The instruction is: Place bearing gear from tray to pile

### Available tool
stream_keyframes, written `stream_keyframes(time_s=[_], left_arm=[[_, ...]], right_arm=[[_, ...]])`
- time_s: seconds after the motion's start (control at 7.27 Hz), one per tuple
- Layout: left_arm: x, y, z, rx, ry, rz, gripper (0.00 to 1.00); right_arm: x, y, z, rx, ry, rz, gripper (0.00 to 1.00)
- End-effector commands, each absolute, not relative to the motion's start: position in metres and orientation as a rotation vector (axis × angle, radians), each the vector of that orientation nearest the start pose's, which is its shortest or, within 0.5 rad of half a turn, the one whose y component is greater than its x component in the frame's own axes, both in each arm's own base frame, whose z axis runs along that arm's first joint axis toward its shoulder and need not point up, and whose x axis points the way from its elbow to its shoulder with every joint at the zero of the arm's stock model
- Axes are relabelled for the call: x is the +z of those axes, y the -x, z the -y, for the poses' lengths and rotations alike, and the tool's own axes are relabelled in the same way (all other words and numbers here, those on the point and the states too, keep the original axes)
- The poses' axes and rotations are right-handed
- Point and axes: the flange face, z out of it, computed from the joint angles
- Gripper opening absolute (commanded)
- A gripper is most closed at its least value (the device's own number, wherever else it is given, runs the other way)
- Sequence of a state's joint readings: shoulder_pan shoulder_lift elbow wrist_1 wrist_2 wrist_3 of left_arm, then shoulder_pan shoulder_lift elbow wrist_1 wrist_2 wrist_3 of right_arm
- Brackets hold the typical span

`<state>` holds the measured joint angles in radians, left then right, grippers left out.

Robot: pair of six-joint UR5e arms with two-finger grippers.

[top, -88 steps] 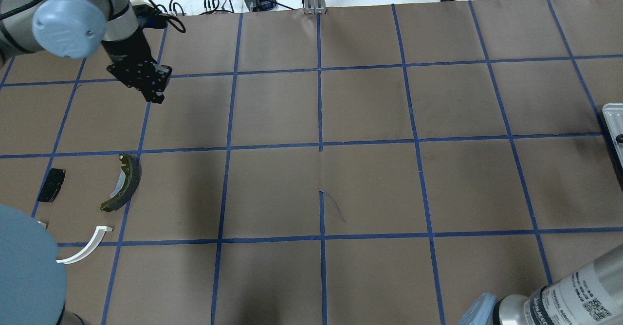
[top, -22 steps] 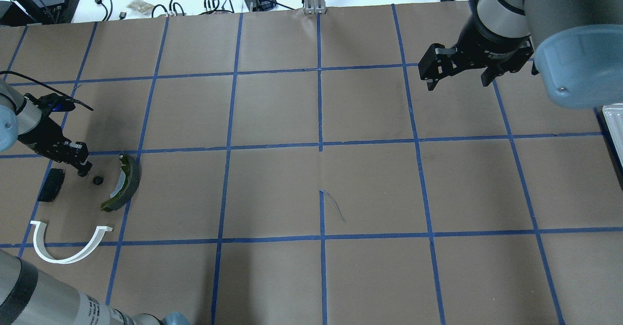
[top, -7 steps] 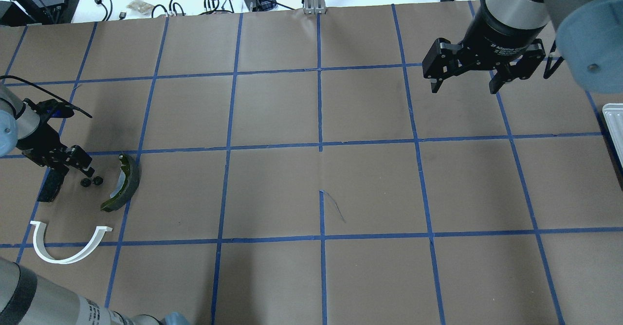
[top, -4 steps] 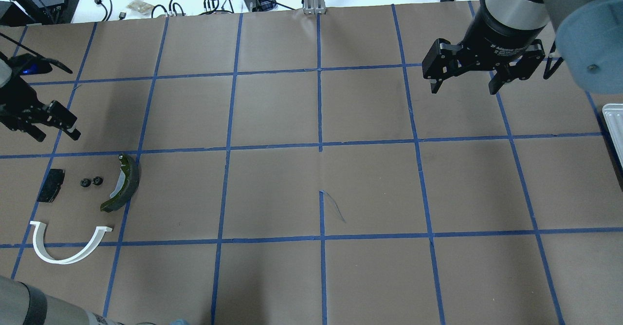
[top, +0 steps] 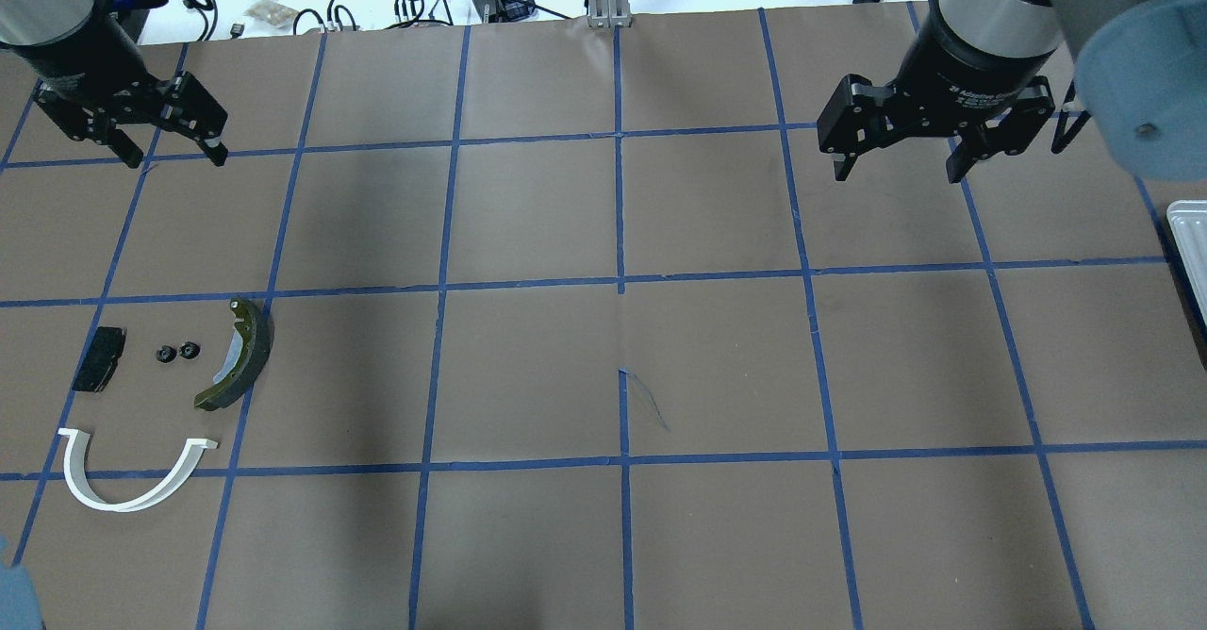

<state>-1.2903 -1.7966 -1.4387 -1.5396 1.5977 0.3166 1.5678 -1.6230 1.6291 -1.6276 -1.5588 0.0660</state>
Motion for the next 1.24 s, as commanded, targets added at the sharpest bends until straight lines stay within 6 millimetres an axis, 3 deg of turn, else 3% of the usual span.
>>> stream_keyframes(time_s=[0.0, 0.28, 0.83, 1.1], left_arm=[[0.457, 0.065, 0.574, 0.034, -0.126, -3.179, 1.00], [0.445, 0.117, 0.551, 0.090, -0.152, -3.194, 1.00], [0.452, 0.115, 0.505, 0.079, -0.179, -3.147, 1.00], [0.457, 0.113, 0.501, 0.065, -0.176, -3.140, 1.00]], right_arm=[[0.489, -0.133, 0.476, -0.076, -0.105, -3.125, 1.00], [0.489, -0.133, 0.476, -0.076, -0.105, -3.127, 1.00], [0.490, -0.133, 0.475, -0.079, -0.100, -3.127, 1.00], [0.492, -0.133, 0.480, -0.138, -0.104, -3.119, 1.00]])
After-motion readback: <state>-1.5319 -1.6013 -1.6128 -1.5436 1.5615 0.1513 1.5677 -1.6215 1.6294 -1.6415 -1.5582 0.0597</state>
